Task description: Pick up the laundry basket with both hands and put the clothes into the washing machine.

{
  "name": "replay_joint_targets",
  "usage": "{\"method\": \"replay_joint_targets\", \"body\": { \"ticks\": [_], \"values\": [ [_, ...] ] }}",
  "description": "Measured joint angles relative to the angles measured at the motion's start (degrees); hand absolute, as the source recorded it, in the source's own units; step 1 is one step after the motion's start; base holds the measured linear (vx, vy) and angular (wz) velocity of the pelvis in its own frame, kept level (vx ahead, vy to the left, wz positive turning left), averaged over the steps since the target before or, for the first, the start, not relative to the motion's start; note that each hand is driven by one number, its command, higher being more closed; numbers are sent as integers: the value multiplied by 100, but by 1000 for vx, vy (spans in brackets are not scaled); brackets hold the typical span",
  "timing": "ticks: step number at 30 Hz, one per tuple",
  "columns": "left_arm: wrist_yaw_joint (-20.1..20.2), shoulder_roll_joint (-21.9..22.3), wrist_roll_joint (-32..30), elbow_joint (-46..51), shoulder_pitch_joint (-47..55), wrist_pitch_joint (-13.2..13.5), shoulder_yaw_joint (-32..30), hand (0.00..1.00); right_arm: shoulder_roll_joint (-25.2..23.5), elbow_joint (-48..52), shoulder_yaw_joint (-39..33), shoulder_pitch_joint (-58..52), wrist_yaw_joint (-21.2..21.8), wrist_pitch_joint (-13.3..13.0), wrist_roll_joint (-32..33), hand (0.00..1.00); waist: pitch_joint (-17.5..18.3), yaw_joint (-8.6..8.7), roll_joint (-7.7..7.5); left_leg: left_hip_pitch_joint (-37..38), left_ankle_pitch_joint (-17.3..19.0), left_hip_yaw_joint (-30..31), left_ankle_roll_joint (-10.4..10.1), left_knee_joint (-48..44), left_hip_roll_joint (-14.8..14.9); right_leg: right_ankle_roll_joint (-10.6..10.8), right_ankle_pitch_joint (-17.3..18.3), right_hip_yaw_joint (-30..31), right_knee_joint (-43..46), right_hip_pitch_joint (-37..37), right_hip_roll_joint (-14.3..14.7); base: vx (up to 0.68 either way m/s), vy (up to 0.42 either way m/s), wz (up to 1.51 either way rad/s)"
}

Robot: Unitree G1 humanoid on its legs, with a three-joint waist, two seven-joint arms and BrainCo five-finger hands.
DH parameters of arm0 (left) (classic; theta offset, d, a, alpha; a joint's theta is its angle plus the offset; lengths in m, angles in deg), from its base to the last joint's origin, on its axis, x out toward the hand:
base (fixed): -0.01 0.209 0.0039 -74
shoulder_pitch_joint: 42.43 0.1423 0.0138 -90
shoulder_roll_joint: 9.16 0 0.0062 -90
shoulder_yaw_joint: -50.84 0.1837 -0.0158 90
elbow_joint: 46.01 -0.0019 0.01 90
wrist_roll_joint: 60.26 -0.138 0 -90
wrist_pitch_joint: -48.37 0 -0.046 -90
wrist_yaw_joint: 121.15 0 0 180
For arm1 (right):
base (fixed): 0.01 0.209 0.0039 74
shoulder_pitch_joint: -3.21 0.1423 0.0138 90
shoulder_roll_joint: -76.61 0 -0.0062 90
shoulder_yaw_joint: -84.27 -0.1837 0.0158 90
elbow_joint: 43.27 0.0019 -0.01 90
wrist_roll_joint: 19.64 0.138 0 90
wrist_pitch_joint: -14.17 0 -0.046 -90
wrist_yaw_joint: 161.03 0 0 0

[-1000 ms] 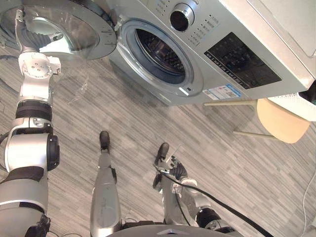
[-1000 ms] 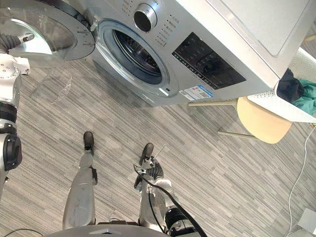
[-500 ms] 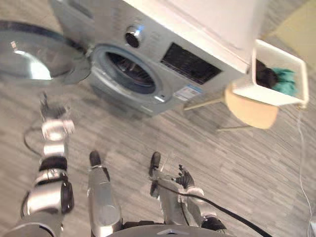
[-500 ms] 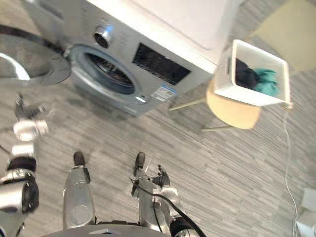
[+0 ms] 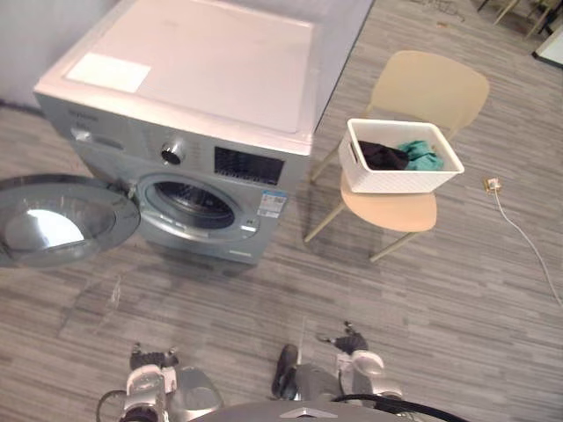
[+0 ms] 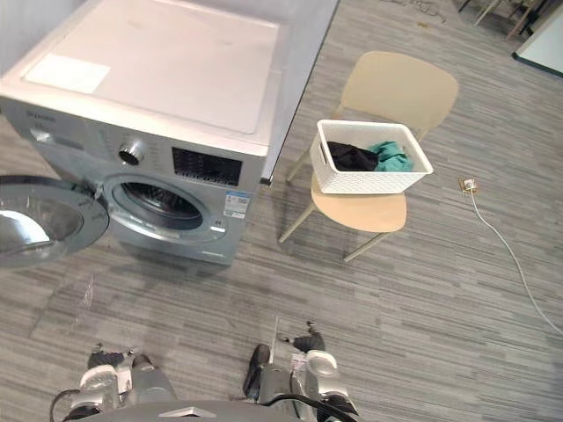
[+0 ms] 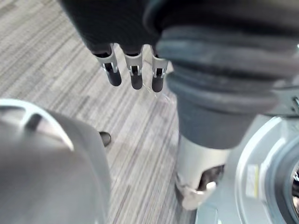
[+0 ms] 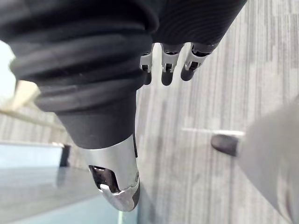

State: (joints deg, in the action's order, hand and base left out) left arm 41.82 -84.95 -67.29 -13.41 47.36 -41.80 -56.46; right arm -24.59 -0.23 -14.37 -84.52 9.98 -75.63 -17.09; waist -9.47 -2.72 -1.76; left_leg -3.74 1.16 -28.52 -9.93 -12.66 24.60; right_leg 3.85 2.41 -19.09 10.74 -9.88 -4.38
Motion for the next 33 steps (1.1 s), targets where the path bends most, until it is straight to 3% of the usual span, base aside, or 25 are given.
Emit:
{"method": "replay_joint_targets", "body": {
  "ticks": [3,4,6,7,9,11,12,14,15,17,18,19,21,22,23,24,25,26,27,28,29,31,32,33],
  "values": [
    [19,107,6,-7,99,21,56,0,39,860,-124,-159,-48,-58,140,0,37,128,92,221,-67,-151,95,78,299,-242,-156,114,-231,114,433,-48,-199,-50],
    [28,106,9,-9,100,22,99,0,36,1212,-192,-244,-57,-147,268,0,37,169,92,273,-48,-157,239,78,362,-284,-148,118,-238,147,534,-14,-213,-35],
    [69,105,51,3,100,43,177,0,35,1876,-426,-475,-177,-302,432,0,46,197,84,423,150,-381,939,-25,449,-380,-88,147,-219,202,615,18,-161,-42],
    [91,120,144,2,121,64,185,0,46,2271,-621,-576,-261,-401,436,0,41,199,103,567,447,-541,1386,-173,487,-425,-61,277,-208,274,674,53,-105,-68],
    [97,194,396,-42,226,101,231,0,128,2829,-844,-604,-532,-564,444,0,52,205,302,643,883,-384,1622,-551,491,-583,-39,601,-184,320,794,61,-13,-94],
    [102,223,566,-227,201,139,294,0,169,3073,-941,-540,-835,-679,442,0,3,248,411,454,1023,-70,1483,-1274,289,-657,-76,837,-269,410,848,63,81,-73],
    [97,222,599,-230,200,151,359,0,87,3082,-1011,-440,-1035,-732,445,0,-13,268,384,350,1217,274,1166,-1481,-87,-694,-102,1009,-330,491,760,78,125,-57],
    [96,232,667,-222,217,178,416,0,-40,3299,-1005,-251,-1188,-755,444,0,-37,251,419,180,1522,709,922,-1155,-979,-695,-106,1280,-354,504,676,36,150,-63],
    [107,251,746,-203,222,200,373,0,-119,3407,-997,-132,-1265,-765,435,0,-69,158,465,228,1473,1105,781,-830,-1335,-685,-105,1410,-337,478,711,16,115,-90],
    [108,233,770,-204,223,230,369,0,-276,3747,-900,-41,-1349,-768,422,0,-11,-43,587,522,1414,1010,592,-386,-1436,-575,5,1256,-50,499,757,176,74,-85],
    [113,200,778,-189,301,260,318,0,-329,4011,-823,12,-1432,-802,409,0,-15,-47,540,654,1381,890,464,-453,-1440,-561,162,1182,4,618,763,283,57,-57],
    [115,182,808,-182,315,272,185,0,-319,4056,-774,123,-1491,-820,381,0,-38,-68,543,661,1406,856,451,-663,-1439,-517,151,1282,-150,717,771,238,56,-55],
    [116,136,823,-194,341,257,-72,0,-382,4129,-610,328,-1587,-880,351,0,-59,-132,434,116,1500,1097,736,-1784,-1423,-603,38,1586,-501,1001,721,130,74,-64],
    [113,146,823,-197,400,257,-84,0,-396,4126,-524,387,-1622,-910,250,0,-37,-226,383,-16,1671,1334,927,-1493,-1669,-563,103,1789,-449,983,659,91,82,-70],
    [118,179,817,-195,446,256,-61,0,-345,4128,-501,417,-1624,-904,104,0,-16,-218,444,-98,1644,1503,1072,-1250,-1795,-478,250,1859,-259,918,688,131,177,-93],
    [117,236,809,-180,555,259,-67,0,-357,4113,-428,343,-1621,-893,-122,0,41,-298,490,-161,1544,1613,1019,-1147,-1809,-300,614,1992,322,712,779,172,160,-84],
    [116,113,804,-179,684,260,-73,0,-517,4156,-291,-2,-1617,-854,-412,0,186,-293,257,32,1719,1419,980,-1103,-1878,101,1116,2110,1266,407,689,204,129,-60],
    [116,76,804,-182,701,259,-59,0,-543,4156,-263,-66,-1617,-848,-483,0,200,-262,187,51,1749,1418,993,-1103,-1894,289,1223,2102,1539,308,656,245,5,-18],
    [113,-45,791,-185,731,254,-37,0,-626,4157,-194,-234,-1578,-805,-653,0,177,-159,18,129,1824,1407,955,-1179,-1917,898,1344,1959,2736,-144,528,270,-35,11],
    [112,-123,791,-189,741,238,12,0,-656,4158,-179,-352,-1521,-759,-757,0,172,-91,-50,203,1901,1449,951,-1250,-1918,976,1171,1757,3414,-366,394,339,-57,22],
    [106,-233,769,-184,755,202,198,0,-647,4158,-172,-471,-1483,-720,-803,0,220,-39,-151,308,1949,1504,951,-1276,-1929,946,929,1336,3845,-490,159,237,-41,27],
    [106,-306,664,-132,729,179,437,0,-621,4162,-168,-521,-1482,-720,-926,0,234,2,-145,550,1939,1592,933,-1156,-1918,815,698,696,4045,-444,-142,282,-51,25],
    [101,-297,561,80,716,162,634,0,-535,4193,-166,-505,-1481,-724,-959,0,218,16,-104,727,1903,1612,875,-962,-1893,430,623,202,4292,-457,-388,413,-81,22],
    [94,-296,508,303,647,161,854,0,-430,4210,-130,-499,-1475,-737,-962,0,203,31,-75,821,1898,1673,865,-833,-1920,-81,959,-250,4494,-512,-771,310,-74,20]
  ]
}}
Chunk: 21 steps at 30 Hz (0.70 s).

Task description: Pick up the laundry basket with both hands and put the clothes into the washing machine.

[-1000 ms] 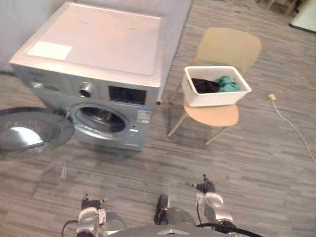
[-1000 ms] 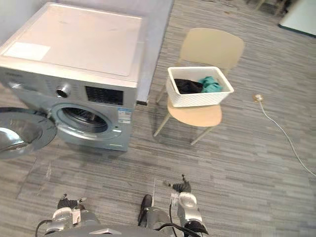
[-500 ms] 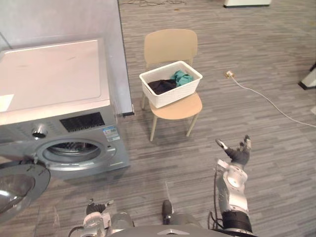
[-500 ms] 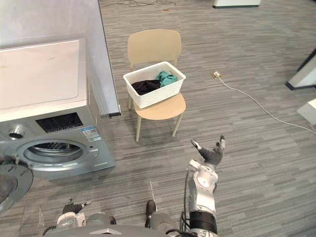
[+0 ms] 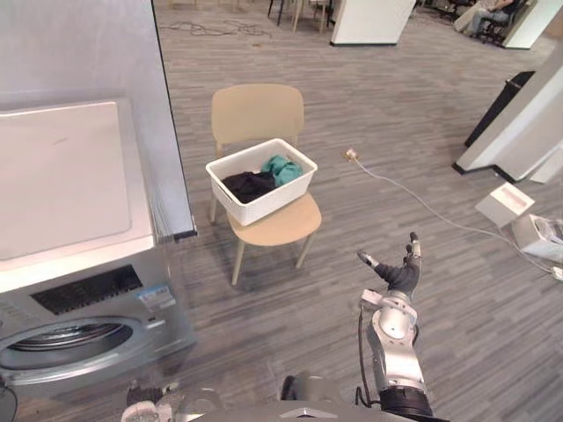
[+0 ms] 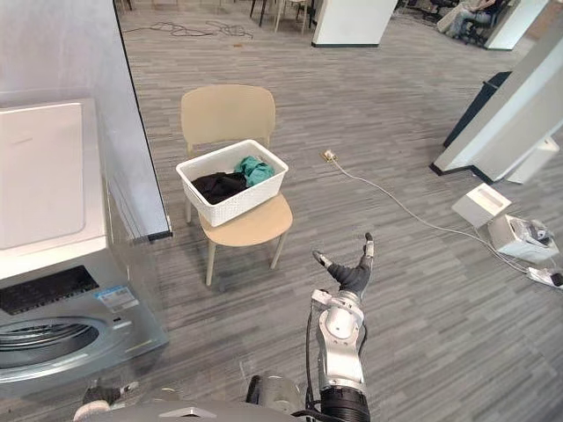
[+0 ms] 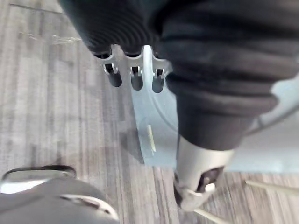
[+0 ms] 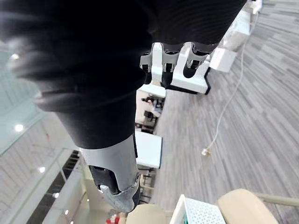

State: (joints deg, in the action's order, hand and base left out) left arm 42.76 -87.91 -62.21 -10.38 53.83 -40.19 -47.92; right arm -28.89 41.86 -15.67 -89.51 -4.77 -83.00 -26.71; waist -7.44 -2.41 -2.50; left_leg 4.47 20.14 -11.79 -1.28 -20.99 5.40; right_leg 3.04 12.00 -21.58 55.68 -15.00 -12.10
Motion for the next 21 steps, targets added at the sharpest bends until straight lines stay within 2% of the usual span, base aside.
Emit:
{"method": "replay_joint_targets", "body": {
  "ticks": [1,2,4,5,6,7,8,9,10,11,12,13,14,15,16,17,18,19,20,21],
  "values": [
    [5,12,-22,63,-77,3,127,0,43,0,-2,4,0,1,1,0,-3,9,27,6,-1,87,-1,33,-1,-166,186,-158,-28,-34,-174,281,-93,28],
    [14,70,-63,197,-232,25,368,0,97,14,-4,27,0,3,2,0,-42,16,103,30,-4,275,-8,92,22,-230,457,-253,-282,-154,-398,254,-149,25],
    [24,199,-68,206,-465,73,686,0,110,159,-45,35,1,14,3,0,-82,57,263,107,-27,419,-49,201,174,-99,470,-13,-1267,-369,-442,250,-199,13],
    [29,270,-97,201,-579,103,822,0,112,249,-80,82,-6,13,2,0,-134,81,352,169,-29,429,-87,196,330,30,218,349,-2148,-488,-362,340,-344,4],
    [31,302,-124,189,-675,112,942,0,105,350,-170,94,-17,16,3,0,-152,105,392,216,-2,430,-255,103,525,157,-275,875,-3075,-539,-237,366,-388,7],
    [30,310,-150,188,-700,123,957,0,98,416,-211,91,-23,15,3,0,-157,122,399,235,30,428,-359,27,622,187,-570,1146,-3547,-520,-182,433,-495,16],
    [26,273,-184,180,-699,154,967,0,79,508,-260,90,-43,16,2,0,-106,162,293,292,120,438,-600,-114,761,268,-1195,1625,-4302,-432,-145,335,-402,24],
    [24,194,-219,139,-668,163,969,0,45,639,-281,83,-56,20,1,0,-104,180,203,389,209,474,-801,-183,871,465,-1882,1787,-4437,-328,-152,372,-511,22],
    [20,263,-241,9,-698,157,965,0,98,689,-283,146,-57,23,-2,0,-188,192,476,519,221,583,-909,-220,1186,575,-2093,1702,-4027,-336,91,305,-481,28],
    [23,368,-342,-71,-713,163,986,0,118,761,-345,155,-55,37,-3,0,-179,227,600,517,-131,606,-1102,-152,1381,464,-1656,1700,-3375,-521,267,264,-473,28],
    [22,395,-364,-73,-712,183,990,0,116,837,-378,140,-56,45,-4,0,-182,245,596,518,-320,616,-1073,-106,1431,462,-1426,1796,-3055,-631,293,262,-469,49],
    [16,440,-391,-76,-685,222,935,0,106,934,-364,114,-51,43,-5,0,-182,279,607,518,-619,743,-1118,-63,1578,419,-960,1779,-2591,-727,379,279,-491,50],
    [1,458,-389,-93,-622,227,794,0,105,934,-299,107,-25,47,-6,0,-187,271,616,446,-953,914,-976,-233,1774,253,-626,1588,-2265,-722,491,307,-577,54],
    [1,471,-377,-92,-538,229,607,0,109,935,-211,105,6,46,-16,0,-185,262,589,223,-1281,1063,-556,-616,1894,152,-434,1440,-2210,-630,583,251,-576,43],
    [0,550,-308,-80,-421,227,237,0,124,983,-136,104,146,47,-131,0,-190,215,598,-302,-2135,1162,443,-1433,2176,-11,-327,1210,-2523,-261,810,152,-451,28],
    [-2,570,-283,-80,-373,227,169,0,124,1006,-99,102,174,48,-185,0,-197,184,593,-408,-2215,1161,552,-1614,2248,-58,-331,1160,-2619,-161,854,148,-382,20],
    [7,584,-142,1,-245,242,-24,0,146,1173,-62,74,223,44,-284,0,-205,95,607,-790,-2122,1046,511,-2330,2395,-203,-397,996,-2990,227,966,125,-259,16],
    [-1,582,-89,50,-238,242,-33,0,198,1256,-46,58,234,43,-359,0,-217,58,581,-933,-2007,852,544,-2643,2426,-305,-421,924,-3178,426,1011,169,-310,32],
    [7,580,-53,192,-175,244,-10,0,352,1370,9,75,249,-13,-488,0,-231,26,556,-1168,-1797,365,651,-3049,2428,-449,-493,786,-3514,807,1049,151,-274,47],
    [22,594,-59,216,-149,279,16,0,480,1483,47,75,256,-33,-595,0,-195,29,581,-1344,-1686,-195,772,-3177,2353,-492,-520,641,-3782,1074,1051,140,-239,55]
  ]
}}
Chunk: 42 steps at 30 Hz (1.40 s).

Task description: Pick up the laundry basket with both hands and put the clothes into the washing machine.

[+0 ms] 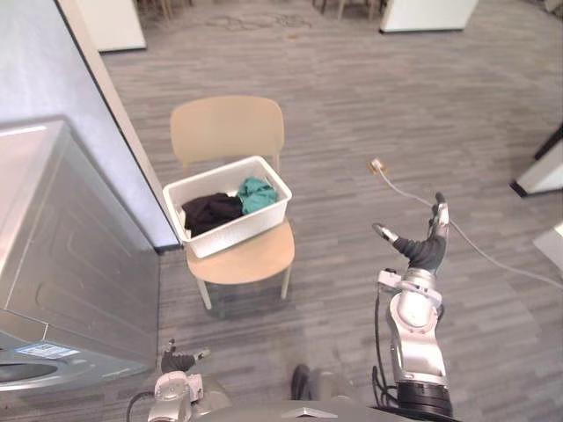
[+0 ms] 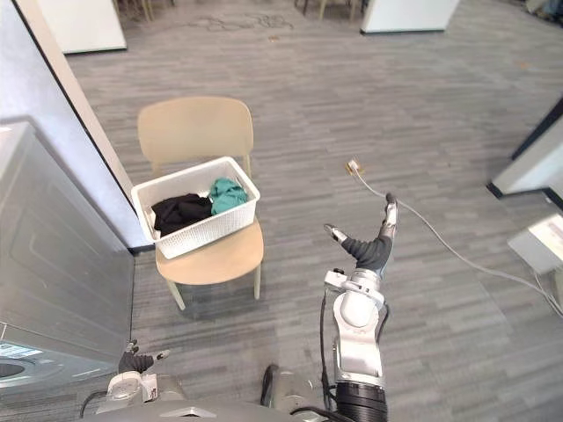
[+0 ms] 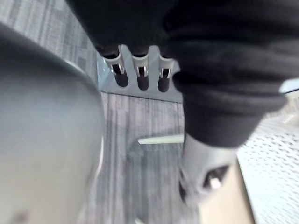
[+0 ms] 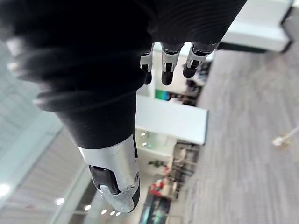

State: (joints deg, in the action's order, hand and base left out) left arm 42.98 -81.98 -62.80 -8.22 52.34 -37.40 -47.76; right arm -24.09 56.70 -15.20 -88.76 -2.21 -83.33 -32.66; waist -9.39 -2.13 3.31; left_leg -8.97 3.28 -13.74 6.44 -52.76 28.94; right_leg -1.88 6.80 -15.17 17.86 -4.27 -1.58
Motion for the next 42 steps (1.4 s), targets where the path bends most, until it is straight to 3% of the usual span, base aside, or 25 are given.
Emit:
{"method": "replay_joint_targets", "body": {
  "ticks": [3,4,6,8,10,11,14,15,17,18,19,20,22,23,25,26,27,28,30,31,35,39,42],
  "values": [
    [13,-21,-11,19,34,10,19,0,206,45,-40,26,-1,-13,-92,0,54,3,-16,-260,107,-883,129,439,-355,35,25,-336,-331,289,-30,145,-129,62],
    [26,-25,-46,19,36,4,18,0,196,47,-39,34,12,-2,-94,0,76,8,-46,-242,130,-901,-18,619,-438,17,9,-415,-400,305,-72,168,-40,83],
    [181,-13,-281,-14,-81,-20,42,0,287,13,-215,201,88,66,-227,0,39,54,-47,-310,710,-1316,-473,1017,-778,41,-47,-666,-689,411,-224,171,17,104],
    [246,-15,-331,-14,-133,-40,94,0,365,-83,-253,495,98,177,-373,0,16,4,-49,-333,968,-1825,-554,1303,-1103,127,-80,-788,-888,589,-362,141,111,75],
    [243,-16,-332,-16,-138,-52,210,0,441,-276,-235,784,100,189,-538,0,43,-114,16,-224,828,-2152,-512,2110,-1384,338,-23,-889,-923,800,-403,173,160,33],
    [253,6,-328,-35,-88,-58,242,0,421,-279,-138,808,104,182,-541,0,108,-163,115,-64,835,-2107,-209,2641,-1481,516,100,-897,-827,888,-312,226,181,29],
    [312,-150,-338,-35,-140,-66,241,0,99,-266,86,598,125,170,-539,0,157,-75,-389,19,930,-1868,-202,2805,-2024,847,520,-670,-174,774,-743,238,151,63],
    [377,-197,-347,-46,-170,-74,253,0,-8,-267,159,516,163,172,-540,0,136,-81,-469,52,1044,-1793,-163,2759,-2135,1066,684,-500,656,497,-952,235,97,56],
    [379,-278,-392,-101,-165,-133,417,0,-178,-269,325,310,254,178,-540,0,114,-11,-476,259,1132,-1630,-108,2765,-2241,1239,733,16,2408,-99,-1214,240,44,55],
    [379,-309,-410,-114,-160,-136,480,0,-211,-270,376,238,272,178,-540,0,112,10,-479,345,1132,-1586,-108,2799,-2261,1221,743,66,2723,-187,-1225,238,-10,62],
    [373,-349,-448,-117,-138,-137,588,0,-258,-270,484,139,347,178,-539,0,106,54,-490,510,1131,-1460,-110,2887,-2298,1021,821,35,2943,-251,-1254,167,-62,61],
    [363,-384,-455,-106,-129,-135,709,0,-246,-268,596,76,365,167,-539,0,116,86,-499,580,1102,-1312,-157,3016,-2368,812,943,22,2769,-350,-1263,151,-87,68],
    [358,-411,-455,-104,-163,-133,879,0,-240,-265,631,29,381,148,-537,0,190,145,-620,488,1071,-1073,-207,3030,-2402,696,1011,34,2194,-452,-1255,84,-128,71],
    [361,-428,-458,-105,-205,-126,1007,0,-232,-266,606,-29,384,148,-536,0,171,205,-586,356,1019,-815,-285,3057,-2436,655,1027,218,1599,-566,-1225,81,-283,102],
    [365,-448,-463,-124,-299,-114,1207,0,-170,-265,566,-131,412,148,-530,0,191,264,-634,265,920,-421,-412,3089,-2430,680,873,667,782,-572,-1121,81,-324,110],
    [361,-471,-538,-124,-301,-80,1289,0,-117,-264,533,-247,449,146,-533,0,203,261,-674,213,901,-175,-510,3029,-2444,732,487,846,279,-447,-1102,67,-262,111],
    [357,-561,-564,-99,-335,-45,1323,0,-110,-266,476,-309,467,148,-540,0,133,237,-786,173,975,66,-653,2811,-2464,986,-211,862,-16,-319,-1142,78,-370,107],
    [344,-576,-569,-133,-361,-53,1307,0,-45,-289,468,-337,477,148,-547,0,103,220,-710,143,1000,216,-732,2721,-2401,1135,-164,775,25,-219,-1104,60,-358,77],
    [328,-486,-627,-16,-192,-27,1271,0,231,-301,465,-472,607,150,-769,0,191,98,-499,14,911,518,-977,2819,-2088,929,-226,466,-314,-94,-737,54,-323,37],
    [327,-466,-627,-15,-181,-19,1235,0,264,-301,456,-473,625,150,-769,0,202,77,-465,3,844,568,-1025,2915,-2045,892,-251,416,-413,-77,-674,32,-193,20],
    [367,-454,-530,-12,-93,66,988,0,241,-309,224,-727,953,148,-767,0,197,60,-475,58,442,779,-1201,3521,-1954,706,-395,117,-786,53,-446,36,-172,26],
    [386,-474,-427,-13,-85,90,798,0,229,-324,224,-825,1111,148,-766,0,120,68,-549,54,324,824,-1228,3681,-1932,659,-431,32,-881,57,-405,23,-61,8],
    [413,-485,-317,152,-105,153,615,0,255,-476,255,-763,1162,148,-765,0,-167,61,-594,-145,252,970,-1213,3686,-1994,658,-430,-116,-874,-27,-434,-35,2,26]
  ]
}}
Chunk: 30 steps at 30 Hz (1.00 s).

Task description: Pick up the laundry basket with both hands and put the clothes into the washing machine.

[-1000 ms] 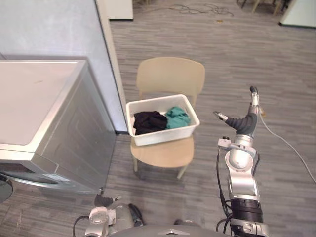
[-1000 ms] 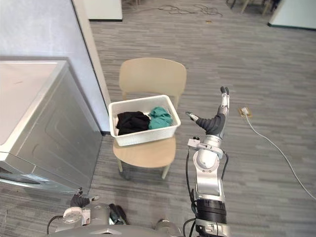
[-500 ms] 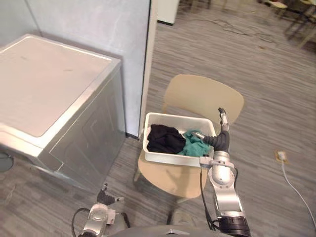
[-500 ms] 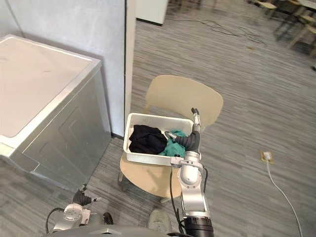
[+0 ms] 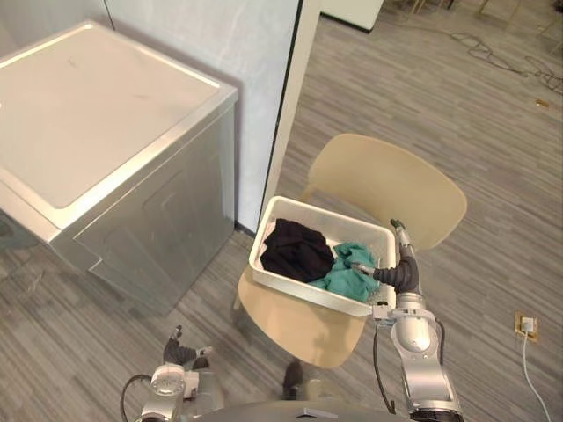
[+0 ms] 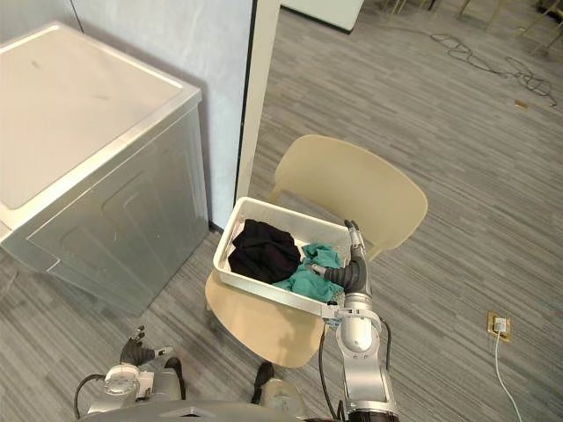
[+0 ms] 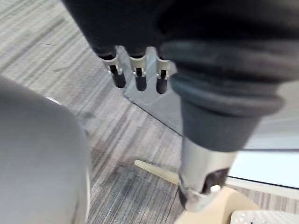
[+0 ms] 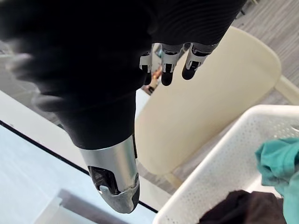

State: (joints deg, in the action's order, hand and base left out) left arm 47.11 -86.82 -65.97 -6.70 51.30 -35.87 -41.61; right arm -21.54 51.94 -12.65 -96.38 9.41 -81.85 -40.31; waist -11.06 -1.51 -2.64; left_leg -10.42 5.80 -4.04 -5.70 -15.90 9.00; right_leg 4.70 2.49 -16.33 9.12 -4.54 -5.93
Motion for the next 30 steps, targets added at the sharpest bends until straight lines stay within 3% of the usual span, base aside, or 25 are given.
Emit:
{"method": "replay_joint_targets", "body": {
  "ticks": [7,12,16,24,30],
  "values": [
    [4,-22,138,246,-289,58,-192,0,369,-722,152,1390,76,62,-4,0,-684,-114,48,-554,-254,106,75,26,-122,-15,-150,-52,85,-564,-88,-73,26,9],
    [3,-17,223,297,-534,48,-156,0,444,-1326,238,2293,73,405,-3,0,-990,-213,87,-720,-360,90,117,100,-195,-11,-210,-30,115,-793,-162,-23,12,-1],
    [32,13,339,579,-627,23,103,0,644,-1824,234,2935,82,528,10,0,-1260,-224,130,-878,-459,91,157,161,-257,-4,-294,-25,108,-970,-225,-30,37,2],
    [202,239,1394,740,-813,4,268,0,704,-2216,455,3293,341,916,-2,0,-1352,-315,174,-923,-794,79,205,647,-367,-8,-530,-36,-163,-1112,-277,-23,19,2],
    [212,299,1387,738,-986,-15,278,0,604,-2266,618,3331,575,941,-5,0,-1519,-315,171,-929,-959,81,210,825,-382,-18,-639,-40,-242,-1162,-274,-43,9,1]
  ]
}}
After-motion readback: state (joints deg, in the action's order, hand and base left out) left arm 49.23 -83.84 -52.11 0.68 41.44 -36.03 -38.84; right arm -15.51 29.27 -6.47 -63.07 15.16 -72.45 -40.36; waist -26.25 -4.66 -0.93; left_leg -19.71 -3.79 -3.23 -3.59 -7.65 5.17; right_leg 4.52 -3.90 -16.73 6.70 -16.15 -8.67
